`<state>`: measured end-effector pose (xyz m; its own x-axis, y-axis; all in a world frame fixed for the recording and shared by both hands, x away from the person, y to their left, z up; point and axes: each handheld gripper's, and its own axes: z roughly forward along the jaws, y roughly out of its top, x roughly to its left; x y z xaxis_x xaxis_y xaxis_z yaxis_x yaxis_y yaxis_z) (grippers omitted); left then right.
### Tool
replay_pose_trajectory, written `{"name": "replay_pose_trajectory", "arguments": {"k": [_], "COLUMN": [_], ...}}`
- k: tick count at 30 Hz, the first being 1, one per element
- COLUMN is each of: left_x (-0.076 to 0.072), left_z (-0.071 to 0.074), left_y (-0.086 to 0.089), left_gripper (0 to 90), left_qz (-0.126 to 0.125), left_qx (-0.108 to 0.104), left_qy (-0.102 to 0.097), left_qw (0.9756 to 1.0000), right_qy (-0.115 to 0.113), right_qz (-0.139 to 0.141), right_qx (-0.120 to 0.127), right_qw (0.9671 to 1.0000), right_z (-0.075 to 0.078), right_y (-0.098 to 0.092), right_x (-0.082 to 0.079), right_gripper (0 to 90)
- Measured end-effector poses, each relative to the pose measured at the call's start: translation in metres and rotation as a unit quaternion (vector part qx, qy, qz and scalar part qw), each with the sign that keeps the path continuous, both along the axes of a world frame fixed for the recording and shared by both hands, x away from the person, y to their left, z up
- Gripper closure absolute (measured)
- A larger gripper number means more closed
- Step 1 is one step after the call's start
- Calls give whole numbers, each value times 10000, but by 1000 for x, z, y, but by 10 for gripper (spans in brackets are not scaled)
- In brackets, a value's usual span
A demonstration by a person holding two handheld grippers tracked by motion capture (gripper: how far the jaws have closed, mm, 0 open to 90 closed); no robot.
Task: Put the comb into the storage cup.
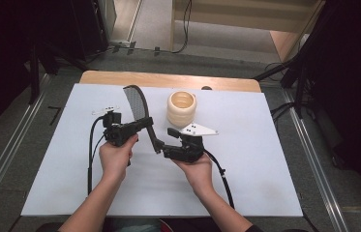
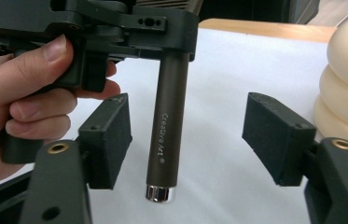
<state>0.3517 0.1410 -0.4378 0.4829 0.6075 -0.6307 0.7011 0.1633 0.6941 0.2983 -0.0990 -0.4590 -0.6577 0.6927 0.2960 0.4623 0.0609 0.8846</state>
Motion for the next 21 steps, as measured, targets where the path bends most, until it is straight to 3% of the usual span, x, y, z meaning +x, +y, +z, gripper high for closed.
{"name": "replay_pose_trajectory", "arguments": {"k": [13, 21], "left_x": [1, 3], "left_z": [1, 1], "left_y": [0, -2], "left_gripper": [733, 733], "left_qz": [-89, -295], "left_qx": [133, 264], "left_qy": [22, 75], "left_qw": [9999, 9992], "right_qy": [214, 276], "right_qz": [186, 381], "right_qx": [-261, -402], "right_qw": [9993, 9981], "right_z": [-4, -9], "right_y": [-21, -34], "right_x": [-1, -3], "right_gripper": [255, 256]}}
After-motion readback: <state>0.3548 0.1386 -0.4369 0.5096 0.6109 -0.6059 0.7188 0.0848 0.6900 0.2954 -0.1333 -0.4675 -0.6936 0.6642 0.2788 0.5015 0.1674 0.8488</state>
